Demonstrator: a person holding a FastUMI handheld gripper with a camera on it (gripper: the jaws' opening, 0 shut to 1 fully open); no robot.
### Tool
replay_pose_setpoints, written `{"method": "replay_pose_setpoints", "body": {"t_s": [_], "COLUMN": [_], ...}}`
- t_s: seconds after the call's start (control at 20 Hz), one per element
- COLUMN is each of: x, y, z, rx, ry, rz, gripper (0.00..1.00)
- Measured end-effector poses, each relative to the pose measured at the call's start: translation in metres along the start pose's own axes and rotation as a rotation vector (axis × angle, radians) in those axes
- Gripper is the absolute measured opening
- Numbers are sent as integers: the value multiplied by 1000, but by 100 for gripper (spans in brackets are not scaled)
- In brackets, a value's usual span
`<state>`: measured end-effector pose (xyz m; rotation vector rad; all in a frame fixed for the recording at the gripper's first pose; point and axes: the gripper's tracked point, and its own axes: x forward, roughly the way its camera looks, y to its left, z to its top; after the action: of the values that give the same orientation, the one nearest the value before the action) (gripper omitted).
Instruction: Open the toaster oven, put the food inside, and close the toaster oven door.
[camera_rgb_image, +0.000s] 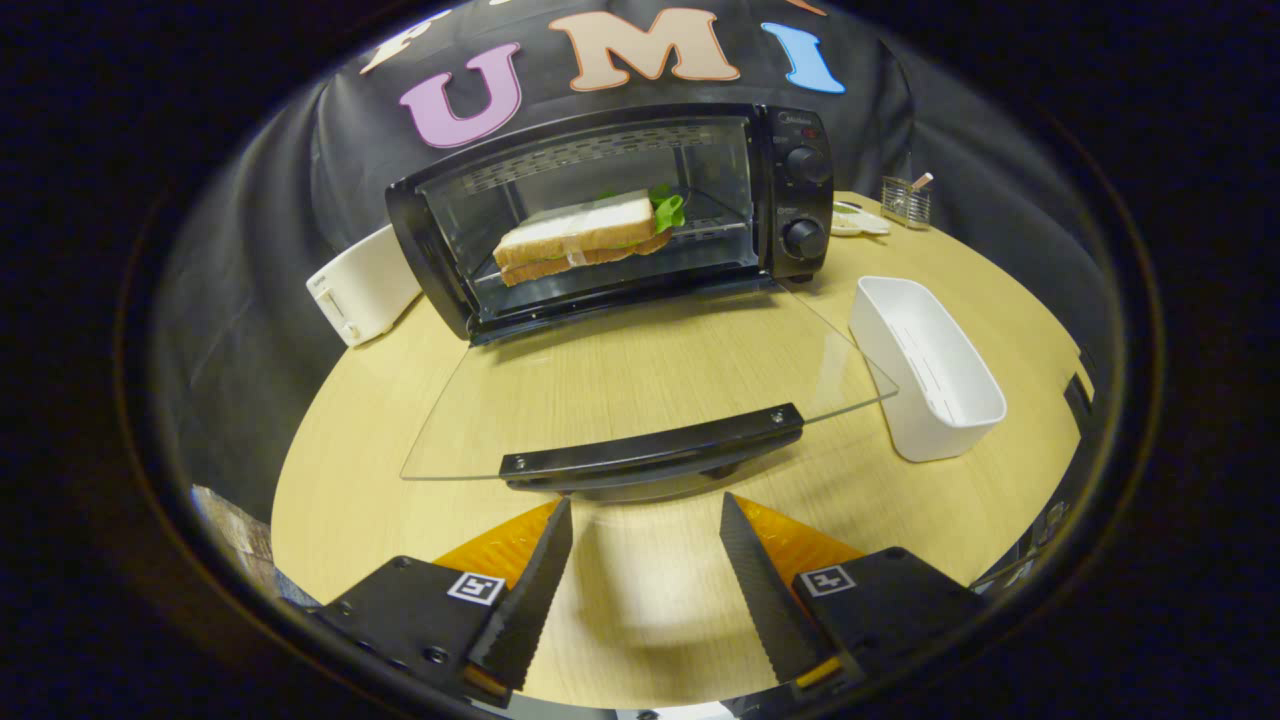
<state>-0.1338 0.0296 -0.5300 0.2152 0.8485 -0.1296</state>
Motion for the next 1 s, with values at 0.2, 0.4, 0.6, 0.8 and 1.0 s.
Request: {"method": "replay_pose_setpoints", "body": {"t_s": [0.2, 0.4, 0.6, 0.8, 1.0], "x": [-2, -9, -19, -26, -17], "y": [11, 15, 23, 28, 32], "z": [5, 17, 44, 106, 158], "rx": [-42, -18, 9, 39, 77], "ry": [-9, -51, -104, -213, -285], "rz": [11, 10, 31, 33, 39], "gripper": [91, 91, 92, 91, 91]}}
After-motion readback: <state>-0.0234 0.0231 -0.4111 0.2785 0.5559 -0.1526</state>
